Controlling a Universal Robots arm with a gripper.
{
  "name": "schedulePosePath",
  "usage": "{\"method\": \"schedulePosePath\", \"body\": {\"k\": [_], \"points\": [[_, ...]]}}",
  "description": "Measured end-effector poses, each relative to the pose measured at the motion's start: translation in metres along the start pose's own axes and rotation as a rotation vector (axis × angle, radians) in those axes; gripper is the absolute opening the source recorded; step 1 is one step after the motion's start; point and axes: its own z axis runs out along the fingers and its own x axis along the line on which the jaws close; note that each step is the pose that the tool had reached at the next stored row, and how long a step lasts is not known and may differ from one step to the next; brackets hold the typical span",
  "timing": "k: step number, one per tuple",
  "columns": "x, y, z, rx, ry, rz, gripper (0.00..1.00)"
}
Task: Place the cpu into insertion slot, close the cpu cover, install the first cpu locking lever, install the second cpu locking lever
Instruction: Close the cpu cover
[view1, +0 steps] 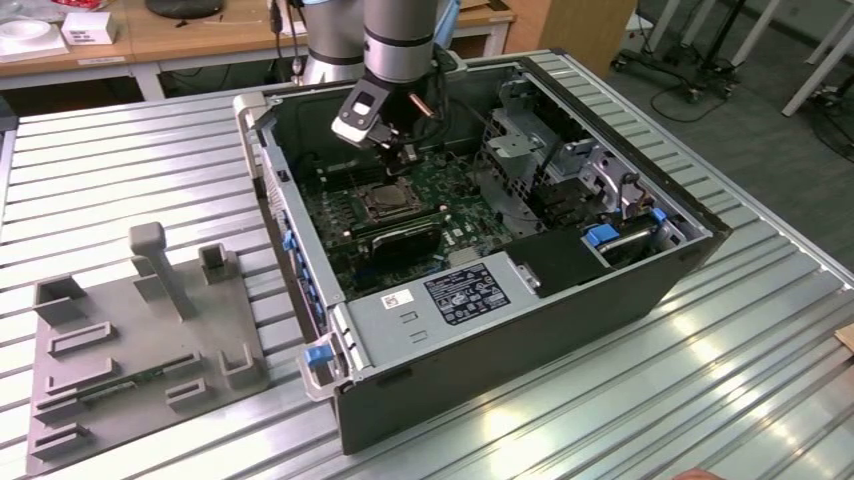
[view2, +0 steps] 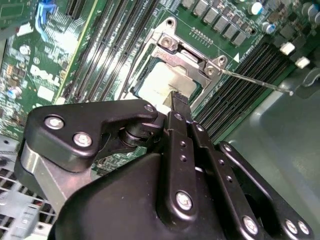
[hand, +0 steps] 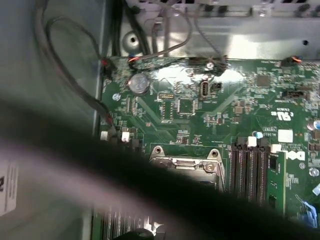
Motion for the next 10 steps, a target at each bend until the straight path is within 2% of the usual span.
{"method": "schedulePosePath", "body": {"k": [10], "points": [[0.0, 0.0, 0.0009, 0.0058, 0.0043, -0.178, 0.11]]}}
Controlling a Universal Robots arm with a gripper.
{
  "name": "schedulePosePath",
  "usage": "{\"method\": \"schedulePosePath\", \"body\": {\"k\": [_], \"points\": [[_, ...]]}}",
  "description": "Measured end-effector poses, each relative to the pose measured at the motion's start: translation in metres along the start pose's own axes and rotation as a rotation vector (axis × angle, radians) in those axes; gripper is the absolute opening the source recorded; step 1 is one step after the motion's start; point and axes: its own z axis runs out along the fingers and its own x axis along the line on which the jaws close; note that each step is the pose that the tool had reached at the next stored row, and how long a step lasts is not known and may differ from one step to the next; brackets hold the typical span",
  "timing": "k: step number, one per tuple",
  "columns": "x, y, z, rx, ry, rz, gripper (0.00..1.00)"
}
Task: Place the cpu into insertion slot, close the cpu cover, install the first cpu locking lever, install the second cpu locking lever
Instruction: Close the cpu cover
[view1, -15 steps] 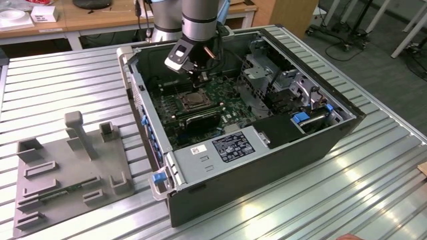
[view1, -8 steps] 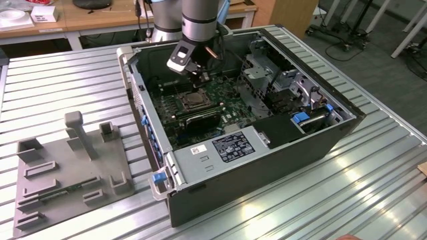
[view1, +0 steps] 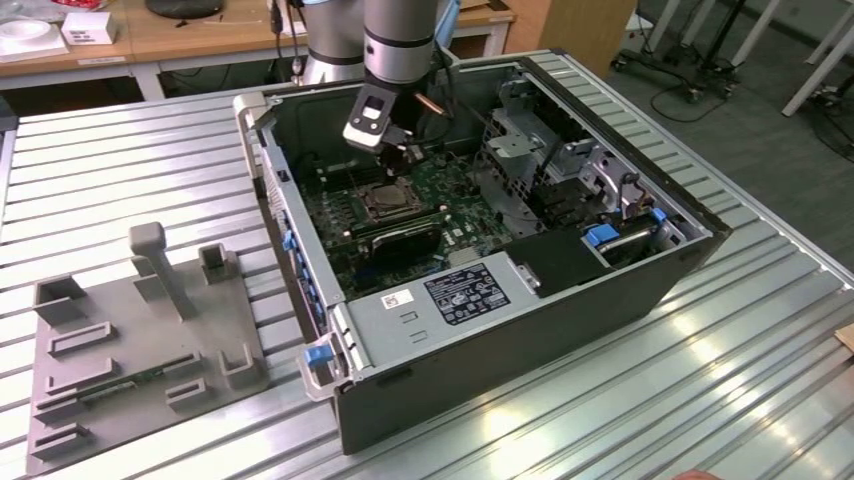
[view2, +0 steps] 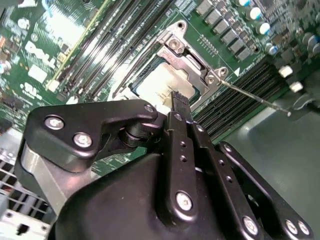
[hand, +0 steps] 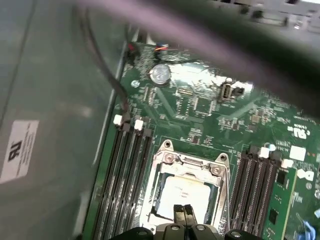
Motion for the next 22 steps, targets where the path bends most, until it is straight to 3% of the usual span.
{"method": "schedulePosePath", "body": {"k": [10, 22], "points": [[0.0, 0.0, 0.0001, 0.0006, 0.0005, -0.015, 0.11], [0.0, 0.0, 0.0017, 0.0077, 0.0062, -0.237, 0.11]]}}
